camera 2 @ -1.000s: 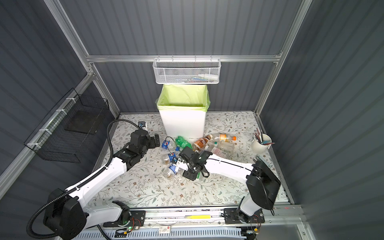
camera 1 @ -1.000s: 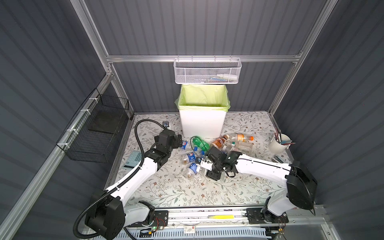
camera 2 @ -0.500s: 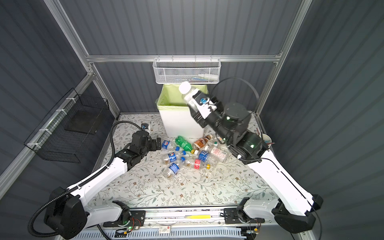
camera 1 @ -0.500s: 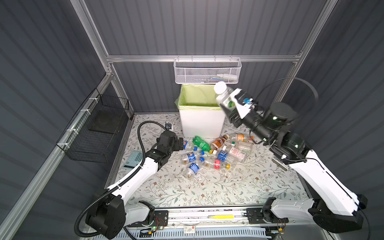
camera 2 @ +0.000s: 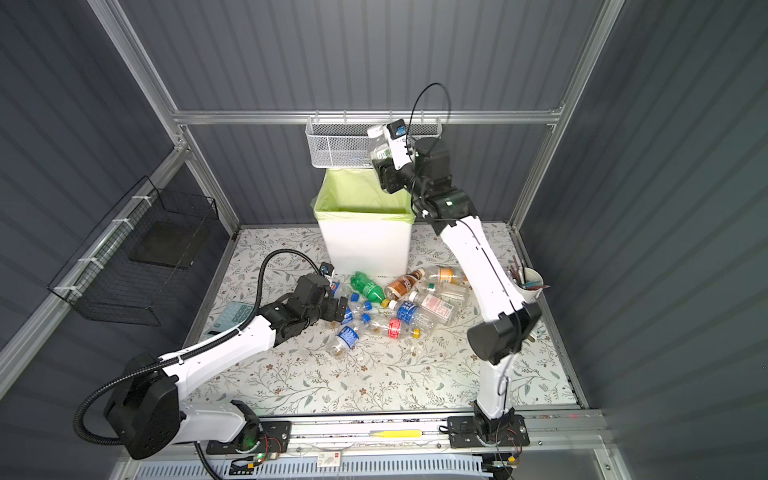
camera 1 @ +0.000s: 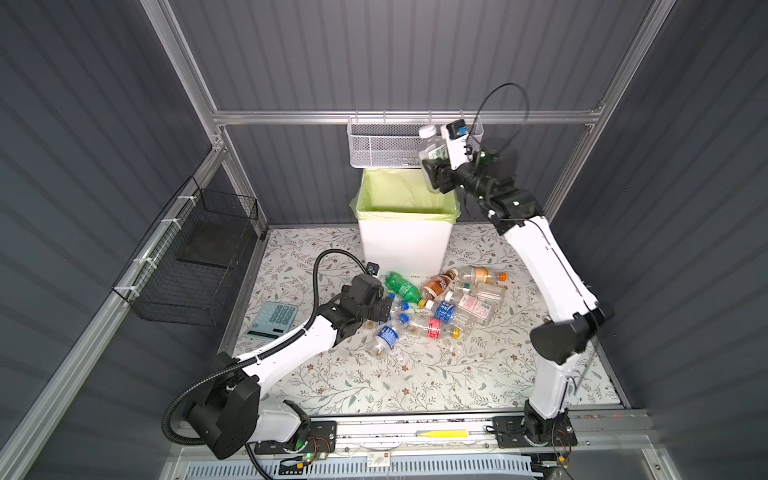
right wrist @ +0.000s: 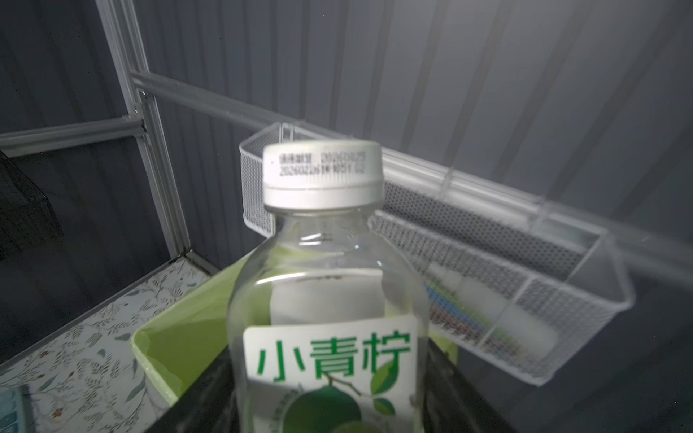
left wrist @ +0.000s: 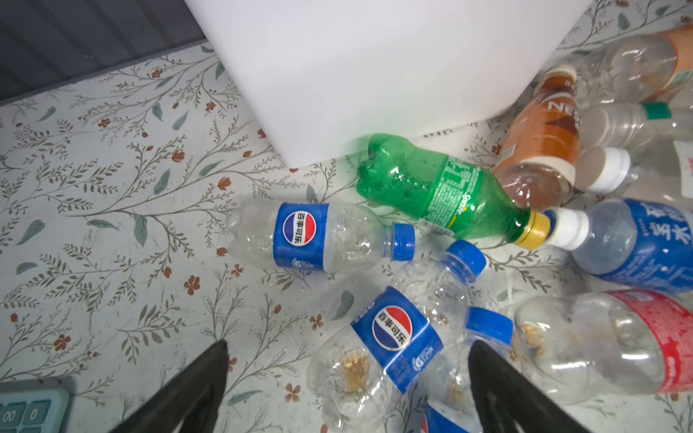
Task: Throw the plastic bottles in the bin
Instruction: 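Lift the lime-labelled bottle with the right gripper over the bin and release, then lower the left gripper onto a blue-capped Pepsi bottle while right gripper withdraws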
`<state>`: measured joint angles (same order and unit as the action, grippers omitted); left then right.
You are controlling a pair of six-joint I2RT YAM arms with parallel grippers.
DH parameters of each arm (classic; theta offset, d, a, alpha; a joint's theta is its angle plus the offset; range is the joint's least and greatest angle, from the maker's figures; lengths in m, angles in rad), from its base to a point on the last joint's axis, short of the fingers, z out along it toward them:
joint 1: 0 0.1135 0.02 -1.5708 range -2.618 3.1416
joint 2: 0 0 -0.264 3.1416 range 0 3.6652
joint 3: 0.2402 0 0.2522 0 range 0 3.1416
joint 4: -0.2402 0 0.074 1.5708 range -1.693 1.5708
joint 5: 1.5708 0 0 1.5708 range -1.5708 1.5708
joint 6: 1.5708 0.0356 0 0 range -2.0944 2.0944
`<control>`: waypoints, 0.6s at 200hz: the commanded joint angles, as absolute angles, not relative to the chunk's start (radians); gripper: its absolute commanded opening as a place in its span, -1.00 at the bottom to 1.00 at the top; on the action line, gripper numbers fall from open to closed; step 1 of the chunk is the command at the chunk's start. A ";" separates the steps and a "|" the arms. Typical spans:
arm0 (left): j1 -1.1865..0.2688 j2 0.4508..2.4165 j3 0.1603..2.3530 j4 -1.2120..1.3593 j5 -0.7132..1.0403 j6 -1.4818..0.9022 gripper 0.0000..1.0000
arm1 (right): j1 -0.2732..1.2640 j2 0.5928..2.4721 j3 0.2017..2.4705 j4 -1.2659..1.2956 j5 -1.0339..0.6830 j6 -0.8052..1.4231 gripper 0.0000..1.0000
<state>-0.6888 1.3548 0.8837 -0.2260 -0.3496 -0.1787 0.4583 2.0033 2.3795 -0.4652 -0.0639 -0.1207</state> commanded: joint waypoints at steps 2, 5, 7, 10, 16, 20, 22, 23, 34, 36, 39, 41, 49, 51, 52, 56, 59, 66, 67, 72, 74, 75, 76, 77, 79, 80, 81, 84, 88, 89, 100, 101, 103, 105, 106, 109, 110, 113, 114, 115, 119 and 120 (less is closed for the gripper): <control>-0.702 1.342 0.914 -0.280 -0.380 -0.143 0.99 | 0.458 1.937 2.493 -0.555 -0.033 -0.065 0.90; -0.704 1.340 0.915 -0.286 -0.381 -0.141 0.99 | 0.458 1.928 2.489 -0.549 -0.019 -0.067 0.91; -0.706 1.338 0.916 -0.290 -0.381 -0.141 0.99 | 0.457 1.923 2.486 -0.546 -0.011 -0.068 0.92; -0.708 1.336 0.917 -0.295 -0.381 -0.137 1.00 | 0.458 1.914 2.481 -0.541 -0.002 -0.070 0.92; -0.716 1.331 0.920 -0.306 -0.384 -0.130 0.99 | 0.458 1.891 2.463 -0.531 0.023 -0.077 0.95; -0.722 1.328 0.920 -0.313 -0.389 -0.127 0.99 | 0.459 1.874 2.448 -0.521 0.036 -0.079 0.98; -0.725 1.327 0.922 -0.317 -0.391 -0.125 0.99 | 0.459 1.865 2.439 -0.516 0.045 -0.080 0.98; -0.726 1.327 0.923 -0.320 -0.393 -0.124 0.99 | 0.459 1.861 2.436 -0.513 0.049 -0.080 0.98; -0.745 1.324 0.930 -0.346 -0.409 -0.115 0.99 | 0.457 1.812 2.368 -0.482 0.083 -0.089 0.98; -0.749 1.324 0.932 -0.350 -0.412 -0.113 1.00 | 0.456 1.804 2.356 -0.476 0.088 -0.089 0.98; -0.756 1.326 0.935 -0.360 -0.414 -0.111 0.99 | 0.456 1.793 2.336 -0.467 0.094 -0.091 0.98; -0.758 1.327 0.937 -0.366 -0.417 -0.109 0.99 | 0.455 1.782 2.323 -0.462 0.099 -0.092 0.98; -0.771 1.333 0.946 -0.390 -0.419 -0.108 1.00 | 0.454 1.745 2.268 -0.433 0.108 -0.096 0.98; -0.775 1.335 0.949 -0.395 -0.419 -0.107 0.99 | 0.453 1.737 2.256 -0.426 0.109 -0.097 0.98; -0.776 1.337 0.950 -0.398 -0.420 -0.106 0.99 | 0.452 1.733 2.248 -0.423 0.109 -0.097 0.98; -0.782 1.340 0.952 -0.409 -0.418 -0.106 1.00 | 0.449 1.720 2.220 -0.411 0.111 -0.093 0.98; -0.785 1.344 0.957 -0.414 -0.416 -0.105 0.99 | 0.448 1.705 2.201 -0.403 0.112 -0.092 0.98; -0.795 1.350 0.963 -0.430 -0.407 -0.105 1.00 | 0.442 1.680 2.159 -0.394 0.113 -0.087 0.98; -0.796 1.352 0.963 -0.433 -0.405 -0.104 0.99 | 0.441 1.676 2.154 -0.394 0.113 -0.087 0.98; -0.801 1.358 0.970 -0.441 -0.396 -0.104 0.99 | 0.439 1.660 2.127 -0.373 0.112 -0.082 0.98; -0.804 1.361 0.970 -0.447 -0.394 -0.105 0.99 | 0.436 1.654 2.119 -0.365 0.112 -0.081 0.98; -0.805 1.362 0.971 -0.450 -0.393 -0.105 0.99 | 0.436 1.652 2.115 -0.363 0.112 -0.081 0.98; -0.806 1.364 0.974 -0.454 -0.391 -0.104 0.99 | 0.434 1.649 2.108 -0.361 0.113 -0.081 0.98; -0.806 1.365 0.975 -0.457 -0.388 -0.104 0.99 | 0.433 1.646 2.103 -0.360 0.113 -0.080 0.98; -0.808 1.368 0.977 -0.463 -0.383 -0.104 0.99 | 0.432 1.640 2.092 -0.357 0.113 -0.079 0.98; -0.810 1.369 0.979 -0.466 -0.382 -0.104 0.99 | 0.431 1.638 2.087 -0.356 0.113 -0.079 0.98; -0.811 1.371 0.980 -0.469 -0.379 -0.104 0.99 | 0.430 1.634 2.081 -0.355 0.112 -0.078 0.98; -0.814 1.377 0.984 -0.478 -0.373 -0.103 0.99 | 0.428 1.625 2.066 -0.351 0.113 -0.076 0.98; -0.819 1.384 0.990 -0.490 -0.365 -0.103 0.99 | 0.424 1.614 2.045 -0.347 0.112 -0.072 0.98; -0.820 1.386 0.993 -0.494 -0.363 -0.102 0.99 | 0.423 1.611 2.039 -0.345 0.111 -0.071 0.98; -0.834 1.411 1.010 -0.528 -0.345 -0.097 0.99 | 0.410 1.576 1.969 -0.327 0.108 -0.062 0.98; -0.836 1.412 1.011 -0.531 -0.344 -0.096 0.99 | 0.409 1.573 1.962 -0.326 0.107 -0.062 0.98; -0.837 1.417 1.013 -0.533 -0.341 -0.094 0.99 | 0.408 1.568 1.949 -0.322 0.107 -0.059 0.98; -0.838 1.422 1.014 -0.539 -0.336 -0.093 0.99 | 0.404 1.560 1.935 -0.319 0.107 -0.057 0.98; -0.842 1.425 1.015 -0.540 -0.335 -0.092 0.99 | 0.403 1.557 1.928 -0.317 0.108 -0.056 0.98; -0.846 1.432 1.019 -0.546 -0.328 -0.090 0.98 | 0.401 1.548 1.910 -0.312 0.108 -0.053 0.98; -0.846 1.436 1.021 -0.549 -0.325 -0.090 0.99 | 0.399 1.545 1.905 -0.309 0.109 -0.052 0.98; -0.851 1.443 1.025 -0.557 -0.318 -0.088 0.98 | 0.396 1.536 1.878 -0.304 0.110 -0.050 0.98; -0.851 1.446 1.026 -0.559 -0.315 -0.088 0.97 | 0.395 1.532 1.870 -0.302 0.109 -0.049 0.98; -0.852 1.449 1.028 -0.561 -0.313 -0.088 0.97 | 0.394 1.531 1.863 -0.300 0.109 -0.048 0.98; -0.858 1.461 1.031 -0.570 -0.307 -0.087 0.96 | 0.389 1.517 1.834 -0.292 0.110 -0.041 0.98; -0.859 1.463 1.033 -0.573 -0.304 -0.087 0.96 | 0.386 1.514 1.826 -0.291 0.110 -0.040 0.98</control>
